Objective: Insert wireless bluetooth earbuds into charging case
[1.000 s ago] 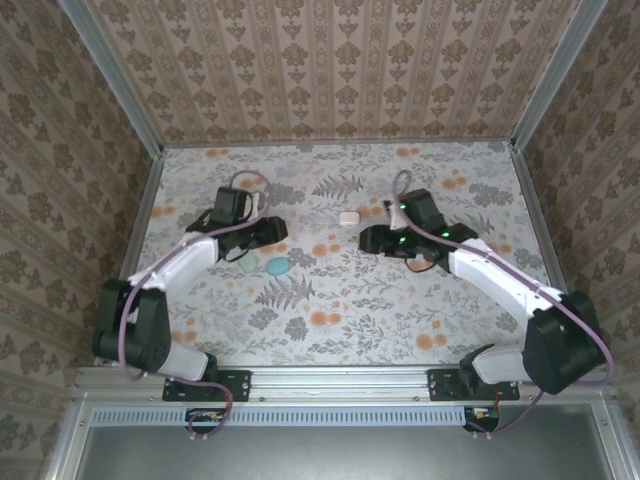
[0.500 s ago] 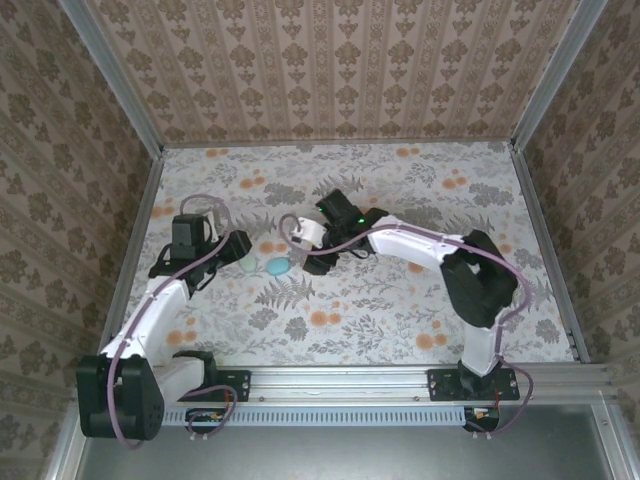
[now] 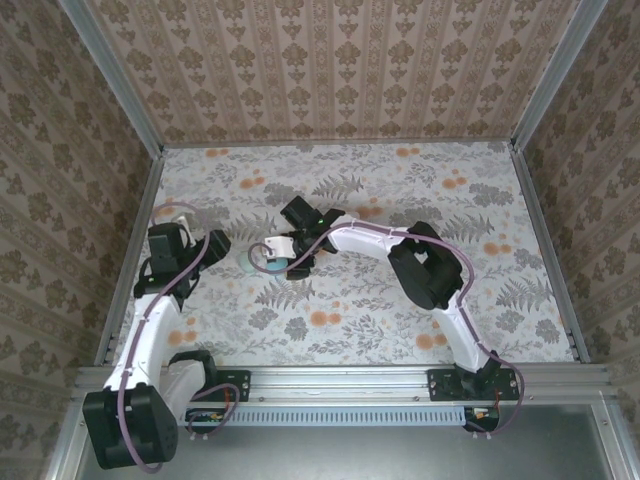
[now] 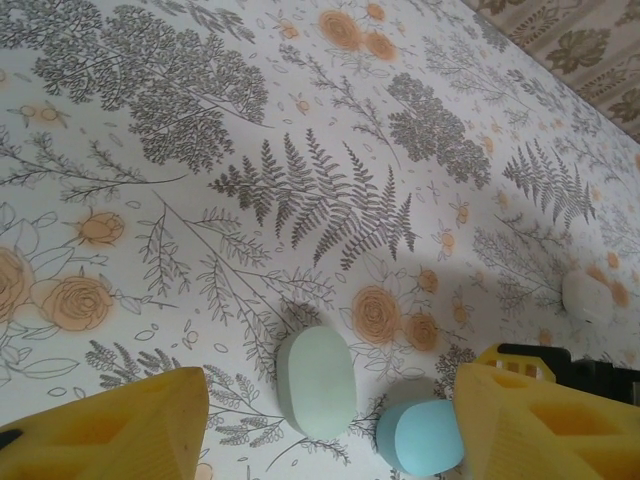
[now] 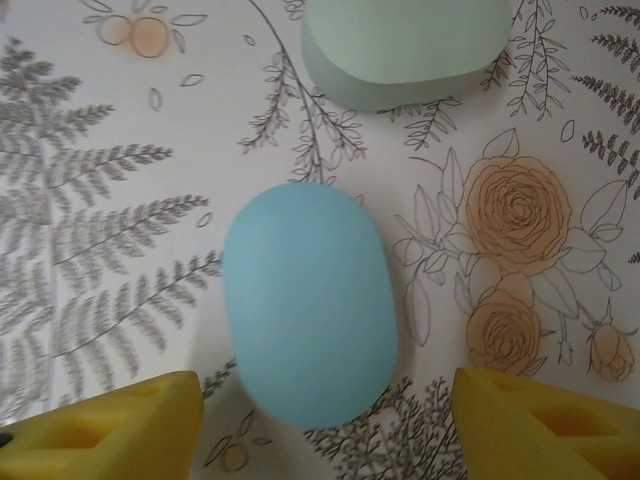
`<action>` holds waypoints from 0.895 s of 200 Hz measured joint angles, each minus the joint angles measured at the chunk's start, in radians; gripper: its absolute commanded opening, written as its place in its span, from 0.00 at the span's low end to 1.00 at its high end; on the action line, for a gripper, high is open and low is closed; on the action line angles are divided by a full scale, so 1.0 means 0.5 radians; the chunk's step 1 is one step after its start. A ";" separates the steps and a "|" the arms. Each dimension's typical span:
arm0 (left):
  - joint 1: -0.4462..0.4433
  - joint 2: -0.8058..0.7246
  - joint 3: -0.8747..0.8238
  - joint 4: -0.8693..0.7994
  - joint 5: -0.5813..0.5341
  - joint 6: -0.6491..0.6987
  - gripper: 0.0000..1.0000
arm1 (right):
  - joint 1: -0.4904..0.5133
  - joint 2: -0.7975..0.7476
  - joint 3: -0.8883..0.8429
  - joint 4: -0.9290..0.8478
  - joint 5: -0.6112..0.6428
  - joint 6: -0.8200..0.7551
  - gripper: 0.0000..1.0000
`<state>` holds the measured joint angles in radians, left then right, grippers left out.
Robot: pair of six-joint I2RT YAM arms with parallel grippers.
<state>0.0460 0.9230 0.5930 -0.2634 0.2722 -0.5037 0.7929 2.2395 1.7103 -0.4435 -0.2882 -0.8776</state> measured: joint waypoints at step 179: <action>0.047 0.000 -0.025 -0.012 0.159 0.000 0.63 | 0.039 0.165 0.200 -0.186 -0.127 0.100 0.37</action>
<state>0.0692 0.9230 0.5804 -0.2695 0.3515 -0.5037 0.8124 2.3219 1.8103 -0.5365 -0.3519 -0.8276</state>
